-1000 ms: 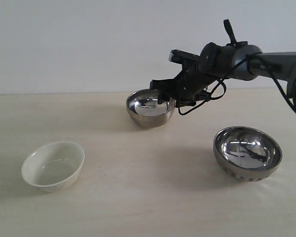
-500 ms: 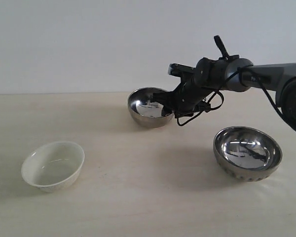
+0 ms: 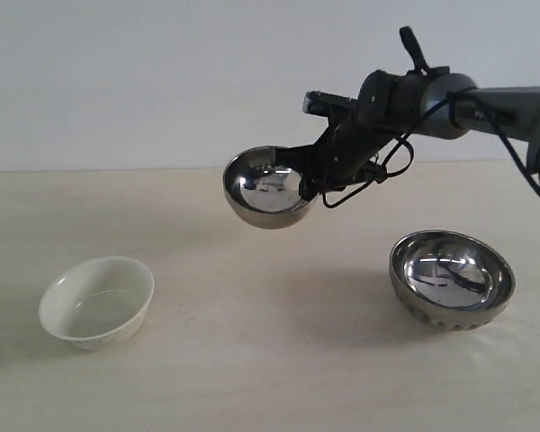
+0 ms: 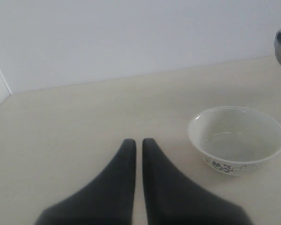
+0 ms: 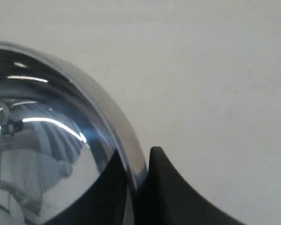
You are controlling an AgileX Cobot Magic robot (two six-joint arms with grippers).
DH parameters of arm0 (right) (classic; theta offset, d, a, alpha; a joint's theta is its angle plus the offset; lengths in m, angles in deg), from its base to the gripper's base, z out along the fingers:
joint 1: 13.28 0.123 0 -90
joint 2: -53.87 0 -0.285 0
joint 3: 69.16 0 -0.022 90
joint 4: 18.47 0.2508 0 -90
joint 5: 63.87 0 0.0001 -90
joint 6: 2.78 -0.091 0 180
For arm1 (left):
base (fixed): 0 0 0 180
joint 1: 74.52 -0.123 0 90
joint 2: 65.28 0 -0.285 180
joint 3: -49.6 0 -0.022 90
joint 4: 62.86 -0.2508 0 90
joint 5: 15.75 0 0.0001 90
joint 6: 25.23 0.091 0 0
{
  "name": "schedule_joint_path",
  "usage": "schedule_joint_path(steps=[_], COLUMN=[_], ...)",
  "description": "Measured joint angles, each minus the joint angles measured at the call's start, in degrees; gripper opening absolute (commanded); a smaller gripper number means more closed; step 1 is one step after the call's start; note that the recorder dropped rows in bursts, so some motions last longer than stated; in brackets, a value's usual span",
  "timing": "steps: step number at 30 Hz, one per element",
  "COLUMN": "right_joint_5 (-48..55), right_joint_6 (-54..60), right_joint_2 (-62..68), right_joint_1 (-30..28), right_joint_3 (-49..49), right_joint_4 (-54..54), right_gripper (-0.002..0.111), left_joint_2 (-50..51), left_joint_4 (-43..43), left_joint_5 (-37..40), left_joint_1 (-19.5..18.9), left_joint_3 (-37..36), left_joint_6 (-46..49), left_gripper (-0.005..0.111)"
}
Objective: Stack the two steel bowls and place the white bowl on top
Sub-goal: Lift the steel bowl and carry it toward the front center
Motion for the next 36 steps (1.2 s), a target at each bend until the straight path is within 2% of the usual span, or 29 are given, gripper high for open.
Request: schedule_joint_path(steps=[8,15,30,36], right_joint_5=[7.72,12.55,1.77,-3.94], right_joint_6=[1.4,1.53,7.81,8.62], right_joint_2=[-8.75,-11.22,-26.18,-27.54], right_joint_1=[0.0,0.0,0.0,3.74], right_joint_3=[0.0,1.89,30.53,39.68], right_joint_4=[0.11,-0.13,3.64,4.22], right_gripper=[0.0,0.0,0.0,0.0], left_joint_2=[0.0,0.0,0.0,0.0], left_joint_4=[0.0,0.0,0.0,0.0], left_joint_5=[0.0,0.0,0.0,0.0], left_joint_1=[0.0,0.0,0.0,0.0], left_joint_3=[0.0,0.0,0.0,0.0], left_joint_6=[0.0,0.0,0.0,0.0], left_gripper=[0.004,0.004,0.004,0.004])
